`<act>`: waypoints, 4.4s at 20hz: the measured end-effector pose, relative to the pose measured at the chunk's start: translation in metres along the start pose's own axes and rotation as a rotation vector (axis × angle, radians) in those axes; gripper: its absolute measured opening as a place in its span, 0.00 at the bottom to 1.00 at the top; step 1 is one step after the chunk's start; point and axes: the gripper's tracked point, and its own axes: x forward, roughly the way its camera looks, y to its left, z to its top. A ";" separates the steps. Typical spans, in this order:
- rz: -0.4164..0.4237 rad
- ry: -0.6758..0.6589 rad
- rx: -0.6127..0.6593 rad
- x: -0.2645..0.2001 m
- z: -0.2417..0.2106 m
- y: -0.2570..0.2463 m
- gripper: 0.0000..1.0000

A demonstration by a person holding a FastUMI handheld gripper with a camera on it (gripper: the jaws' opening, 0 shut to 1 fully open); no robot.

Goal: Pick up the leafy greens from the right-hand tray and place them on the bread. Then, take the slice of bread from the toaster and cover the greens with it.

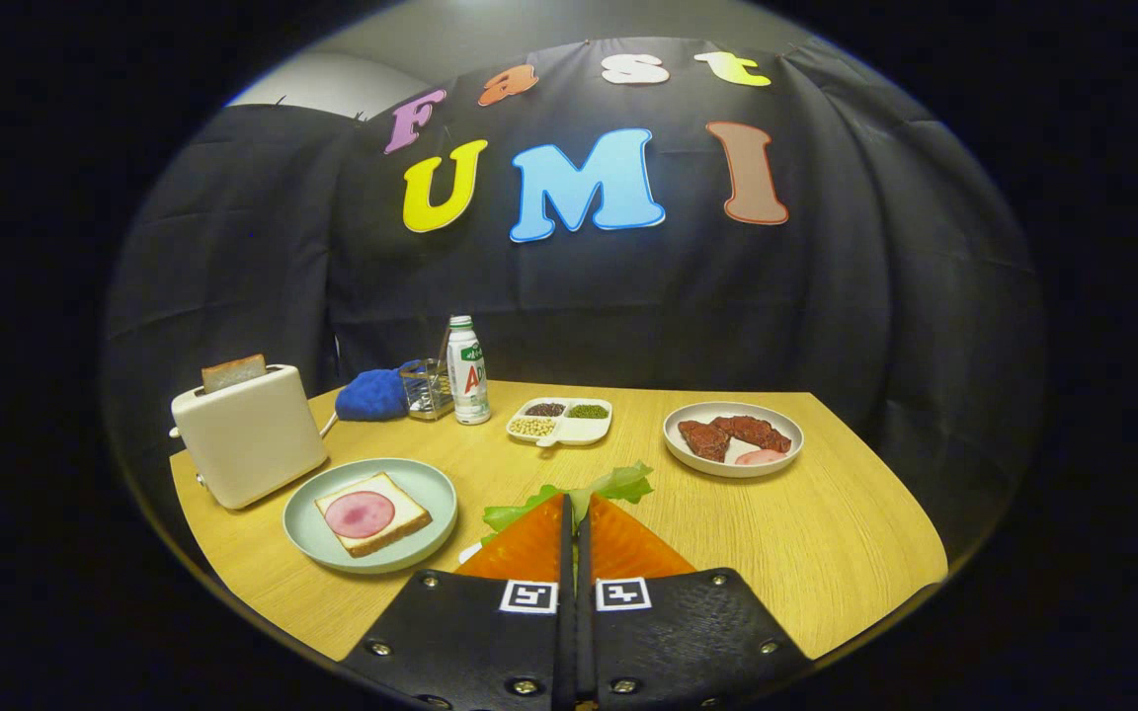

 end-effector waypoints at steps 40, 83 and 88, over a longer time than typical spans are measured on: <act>0.312 0.081 0.050 0.057 -0.050 0.202 0.01; 0.220 -0.099 0.021 0.023 0.076 0.454 0.60; 0.176 -0.038 0.030 0.043 0.069 0.475 0.60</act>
